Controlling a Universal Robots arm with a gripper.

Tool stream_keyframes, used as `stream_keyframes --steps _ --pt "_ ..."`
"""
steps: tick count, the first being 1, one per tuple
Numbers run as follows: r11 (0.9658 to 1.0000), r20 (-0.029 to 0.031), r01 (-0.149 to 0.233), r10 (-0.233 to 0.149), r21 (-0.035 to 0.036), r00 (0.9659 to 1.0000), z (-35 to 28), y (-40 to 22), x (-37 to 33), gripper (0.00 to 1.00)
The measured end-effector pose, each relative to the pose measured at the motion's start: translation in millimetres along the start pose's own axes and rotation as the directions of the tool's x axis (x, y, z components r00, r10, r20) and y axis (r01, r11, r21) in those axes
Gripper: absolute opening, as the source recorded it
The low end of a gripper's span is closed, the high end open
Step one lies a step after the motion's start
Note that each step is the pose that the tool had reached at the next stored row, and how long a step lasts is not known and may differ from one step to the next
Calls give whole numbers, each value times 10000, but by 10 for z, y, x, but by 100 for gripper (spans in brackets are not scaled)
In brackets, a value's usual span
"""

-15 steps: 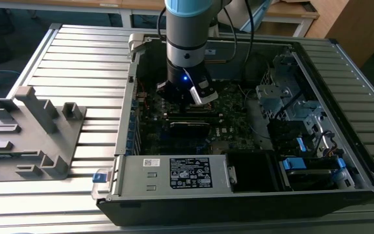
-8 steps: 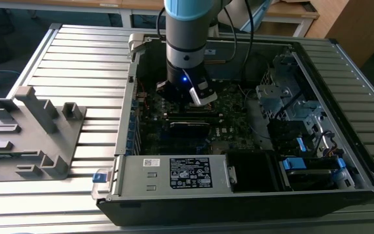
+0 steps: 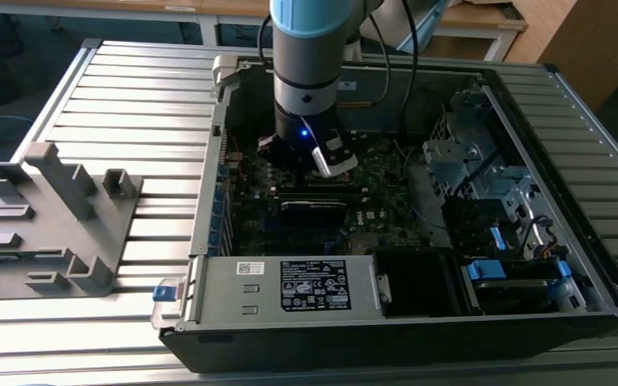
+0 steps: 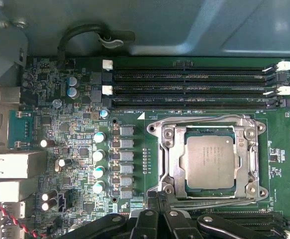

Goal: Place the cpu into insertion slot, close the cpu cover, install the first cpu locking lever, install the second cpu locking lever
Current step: 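Install the second cpu locking lever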

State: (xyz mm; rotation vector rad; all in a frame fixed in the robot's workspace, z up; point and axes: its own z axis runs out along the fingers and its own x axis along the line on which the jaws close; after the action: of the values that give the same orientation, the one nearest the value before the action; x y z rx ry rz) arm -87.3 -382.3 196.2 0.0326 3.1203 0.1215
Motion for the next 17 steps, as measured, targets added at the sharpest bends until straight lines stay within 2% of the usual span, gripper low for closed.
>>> stream_keyframes --steps 2,3,9,10,15,17 --pt "10000 14 0 0 -62 10000 10 4 -1 11" --pt "10000 14 0 0 -70 10000 10 3 -1 11" --pt "10000 4 -1 1 -66 10000 0 0 1 11" --pt "10000 5 -1 1 -76 10000 -17 2 1 11" --pt "10000 2 -1 1 -75 10000 -185 15 -2 11" --pt "10000 4 -1 1 -79 10000 -192 16 -2 11"
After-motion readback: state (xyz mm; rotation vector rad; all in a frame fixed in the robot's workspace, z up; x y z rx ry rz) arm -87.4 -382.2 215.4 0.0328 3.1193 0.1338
